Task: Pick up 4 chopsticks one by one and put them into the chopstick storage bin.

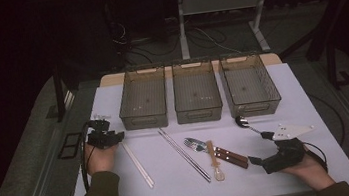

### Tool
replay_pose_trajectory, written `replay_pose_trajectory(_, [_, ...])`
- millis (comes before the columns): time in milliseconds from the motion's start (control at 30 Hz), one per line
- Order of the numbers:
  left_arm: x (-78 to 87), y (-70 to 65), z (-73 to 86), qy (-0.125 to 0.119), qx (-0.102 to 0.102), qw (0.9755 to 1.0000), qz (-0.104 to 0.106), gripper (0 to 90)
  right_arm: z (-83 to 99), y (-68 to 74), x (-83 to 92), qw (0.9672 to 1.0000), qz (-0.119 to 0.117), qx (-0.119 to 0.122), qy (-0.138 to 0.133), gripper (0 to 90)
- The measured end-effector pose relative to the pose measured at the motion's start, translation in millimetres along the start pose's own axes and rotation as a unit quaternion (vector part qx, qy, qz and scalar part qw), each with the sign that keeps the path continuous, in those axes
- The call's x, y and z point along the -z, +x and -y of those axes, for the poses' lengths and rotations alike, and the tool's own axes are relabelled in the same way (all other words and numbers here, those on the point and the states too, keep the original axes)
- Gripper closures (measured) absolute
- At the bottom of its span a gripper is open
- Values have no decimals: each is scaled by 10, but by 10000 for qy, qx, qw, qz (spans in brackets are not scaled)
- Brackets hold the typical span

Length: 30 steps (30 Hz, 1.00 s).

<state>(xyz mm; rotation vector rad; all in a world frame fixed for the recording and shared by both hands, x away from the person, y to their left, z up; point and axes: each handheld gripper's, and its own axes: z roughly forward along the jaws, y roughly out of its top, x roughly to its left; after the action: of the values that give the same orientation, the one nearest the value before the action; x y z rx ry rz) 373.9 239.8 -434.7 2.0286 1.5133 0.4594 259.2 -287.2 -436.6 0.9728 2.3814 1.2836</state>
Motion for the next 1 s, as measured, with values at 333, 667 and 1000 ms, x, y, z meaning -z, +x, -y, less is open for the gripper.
replay_pose_trajectory(333, [-27, -45, 10, 30, -230, 9997, -118, 594, 0, 6, -2, 10000, -4, 15, 6, 25])
replay_pose_trajectory(667, [-23, -59, 16, 20, -359, 9994, -9, 682, 0, 9, 2, 10000, -10, 17, 10, 25])
replay_pose_trajectory(1000, [-18, -55, 31, -34, -358, 9993, 54, 721, 0, 9, 7, 10000, -4, 20, 9, 25])
